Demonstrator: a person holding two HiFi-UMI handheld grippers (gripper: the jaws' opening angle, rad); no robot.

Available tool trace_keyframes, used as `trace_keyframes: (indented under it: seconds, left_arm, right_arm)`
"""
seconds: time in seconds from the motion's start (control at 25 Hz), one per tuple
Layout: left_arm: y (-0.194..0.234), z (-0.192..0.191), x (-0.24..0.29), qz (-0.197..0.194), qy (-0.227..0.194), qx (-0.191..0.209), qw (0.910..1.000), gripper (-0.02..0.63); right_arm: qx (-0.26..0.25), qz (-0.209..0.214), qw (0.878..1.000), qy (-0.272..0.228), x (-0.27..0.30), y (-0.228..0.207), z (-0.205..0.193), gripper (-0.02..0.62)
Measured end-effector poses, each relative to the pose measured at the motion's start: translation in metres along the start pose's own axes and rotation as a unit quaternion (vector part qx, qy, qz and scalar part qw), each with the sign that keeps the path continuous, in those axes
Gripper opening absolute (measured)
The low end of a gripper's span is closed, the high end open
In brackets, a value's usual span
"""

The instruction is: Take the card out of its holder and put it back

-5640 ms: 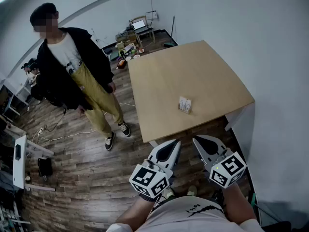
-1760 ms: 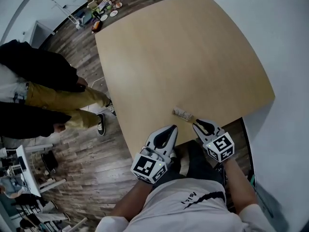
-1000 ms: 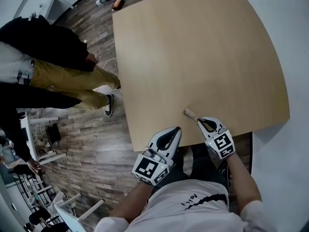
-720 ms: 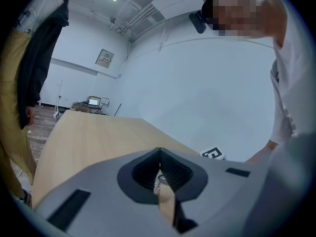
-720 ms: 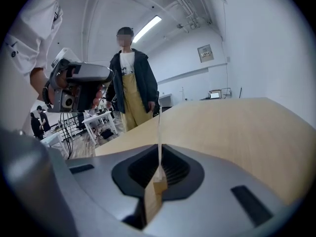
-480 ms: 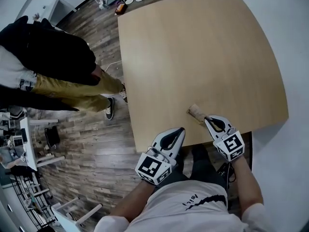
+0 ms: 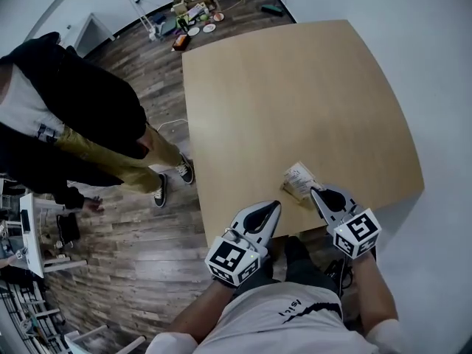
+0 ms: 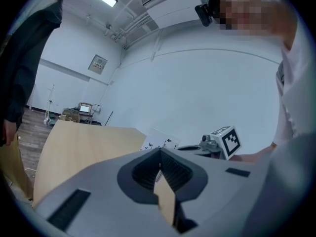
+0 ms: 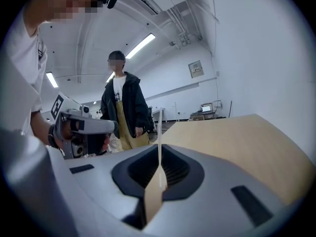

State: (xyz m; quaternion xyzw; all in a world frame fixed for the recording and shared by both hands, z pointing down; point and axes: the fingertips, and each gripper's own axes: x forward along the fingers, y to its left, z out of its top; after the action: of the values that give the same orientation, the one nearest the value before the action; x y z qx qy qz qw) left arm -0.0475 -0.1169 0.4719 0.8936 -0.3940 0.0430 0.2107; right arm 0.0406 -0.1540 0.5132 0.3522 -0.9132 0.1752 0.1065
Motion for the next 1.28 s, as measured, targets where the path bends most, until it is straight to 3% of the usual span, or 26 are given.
trace_keyframes:
  seconds: [0.64,1.28]
  left_arm:
    - [-0.013,0.101,-0.042,-0.035,-0.046,0.033,0.9978,0.012]
    - [-0.021,0.115,-0.041,-0.036,-0.059,0.050,0.9964,0.012]
  right_arm:
    - [0.003,-0.022,0.999,-0.044,-0.039,0.062,0.130,0.026]
    - [-0.005,-0.007,0.999,-0.044,-0.039,0.071,0.137,0.026]
